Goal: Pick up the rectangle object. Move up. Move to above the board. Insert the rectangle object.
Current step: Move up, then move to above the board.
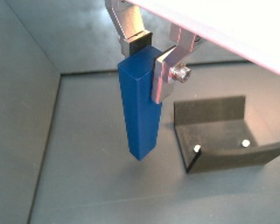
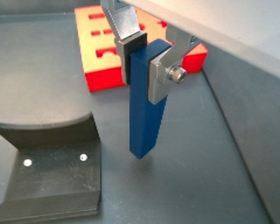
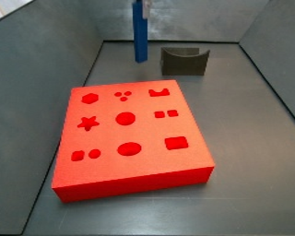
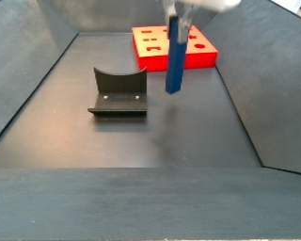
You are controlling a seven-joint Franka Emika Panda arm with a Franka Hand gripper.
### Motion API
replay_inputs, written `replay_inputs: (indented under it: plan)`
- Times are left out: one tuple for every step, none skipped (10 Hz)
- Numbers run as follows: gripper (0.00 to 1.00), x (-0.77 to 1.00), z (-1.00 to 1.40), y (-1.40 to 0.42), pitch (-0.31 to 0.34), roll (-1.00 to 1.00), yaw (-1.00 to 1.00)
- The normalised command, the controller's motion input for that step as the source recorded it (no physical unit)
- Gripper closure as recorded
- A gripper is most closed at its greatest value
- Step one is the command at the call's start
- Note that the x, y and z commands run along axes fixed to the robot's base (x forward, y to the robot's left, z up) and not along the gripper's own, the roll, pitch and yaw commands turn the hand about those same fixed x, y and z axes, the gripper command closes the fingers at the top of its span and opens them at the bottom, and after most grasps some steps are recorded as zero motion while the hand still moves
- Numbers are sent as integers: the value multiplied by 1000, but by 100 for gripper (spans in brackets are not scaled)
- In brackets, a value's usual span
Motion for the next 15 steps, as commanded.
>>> replay_inputs:
  plan:
    - [100, 8, 365, 7, 53, -40, -18]
    - [100, -109, 1000, -245, -85, 171, 155]
    - [100, -114, 1000, -257, -78, 163, 158]
    - [100, -116, 1000, -223, -59, 143, 116]
    - [100, -111, 1000, -194, -39, 120, 77]
    - [100, -87, 902, -157, -8, 92, 49]
    - [100, -64, 769, -121, 6, 77, 39]
    - [100, -22, 515, -61, 41, 47, 27]
    - [100, 3, 330, -40, 69, 26, 22]
    - [100, 83, 207, -1000, 133, -26, 1000]
    - [100, 88, 191, -1000, 132, -24, 1000]
    - [100, 91, 203, -1000, 143, -19, 1000]
    - [100, 96, 204, -1000, 144, -29, 1000]
    - [100, 109, 199, -1000, 154, -26, 1000]
    - [100, 122, 201, -1000, 168, -28, 1000]
